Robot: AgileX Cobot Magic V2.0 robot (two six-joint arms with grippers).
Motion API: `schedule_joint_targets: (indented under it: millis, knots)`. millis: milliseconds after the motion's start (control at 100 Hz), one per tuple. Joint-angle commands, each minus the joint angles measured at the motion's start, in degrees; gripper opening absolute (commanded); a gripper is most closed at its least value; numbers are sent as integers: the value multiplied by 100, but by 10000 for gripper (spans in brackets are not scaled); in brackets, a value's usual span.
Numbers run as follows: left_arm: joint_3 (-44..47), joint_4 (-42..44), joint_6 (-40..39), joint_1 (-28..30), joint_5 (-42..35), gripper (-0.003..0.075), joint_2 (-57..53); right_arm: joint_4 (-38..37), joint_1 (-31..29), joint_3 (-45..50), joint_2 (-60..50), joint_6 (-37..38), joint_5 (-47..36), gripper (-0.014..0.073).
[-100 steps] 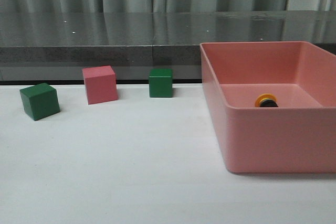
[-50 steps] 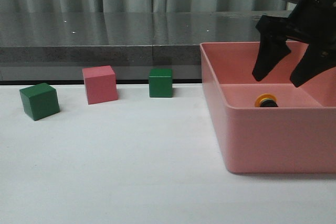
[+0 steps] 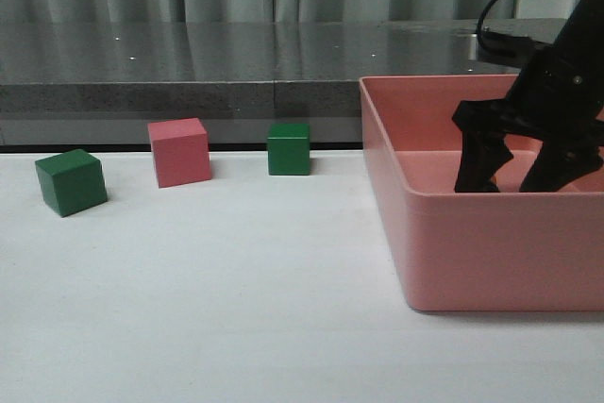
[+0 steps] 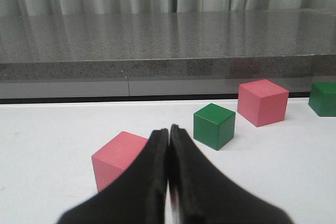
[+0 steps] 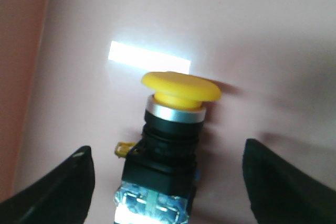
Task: Place and stand button with both arms
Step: 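Lower the right gripper into the pink bin around the yellow button, then grasp the button with the right gripper and carry it out of the bin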
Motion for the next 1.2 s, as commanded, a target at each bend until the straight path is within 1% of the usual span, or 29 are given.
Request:
schedule_joint_targets:
  millis: [0, 60, 80, 110, 130, 180, 200, 210, 250, 320, 440, 530, 600, 680, 780, 960, 1050, 1120, 1190]
  knots:
    - [267, -36, -48, 19, -482, -19, -185, 34, -7, -185, -160, -61, -3, 524]
    - [267, -36, -48, 19, -482, -20, -185, 34, -7, -185, -85, -61, 22, 449]
    - [267, -36, -48, 19, -482, -20, -185, 34, -7, -185, -74, -61, 37, 411]
    - [267, -36, -48, 19, -482, -19, -185, 40, -7, -185, -61, -61, 61, 337]
    - [267, -36, -48, 19, -482, -19, -185, 46, -7, -185, -61, -61, 84, 303]
    - [267, -36, -48, 19, -482, -19, -185, 46, -7, -191, -70, -61, 154, 162]
    - [267, -36, -48, 19, -482, -19, -185, 46, -7, -190, -82, -61, 176, 127]
    - [267, -36, -48, 19, -482, -19, -185, 46, -7, -198, -87, -61, 189, 92]
    - [267, -36, -48, 19, -482, -19, -185, 46, -7, -224, -123, -66, 252, 0]
    - [267, -36, -48, 19, -482, -19, -185, 50, -1, -275, -263, -66, 360, -90]
    - [267, -36, -48, 19, -482, -19, -185, 74, 70, -576, -695, -135, 685, -101]
    - [267, -36, -48, 19, -482, -19, -185, 80, 300, -927, -1061, -371, 990, -101]
    - [267, -36, -48, 19, -482, -19, -185, 119, 580, -1298, -1203, -693, 1315, -101]
    - [267, -36, -48, 19, -482, -19, -185, 133, 1009, -1778, -1172, -1269, 1773, -101]
    - [267, -36, -48, 19, -482, -19, -185, 133, 1566, -2166, -1005, -1910, 1980, -101]
    - [267, -36, -48, 19, -482, -19, -185, 133, 2571, -2631, -389, -2921, 1881, -101]
    - [267, -36, -48, 19, -482, -19, -185, 68, 2941, -2862, 45, -3458, 1797, -101]
    - [267, -36, -48, 19, -482, -19, -185, -27, 3183, -3072, 392, -3660, 1764, -101]
    - [267, -36, -48, 19, -482, -19, -185, -185, 3361, -3281, 724, -3670, 1757, -102]
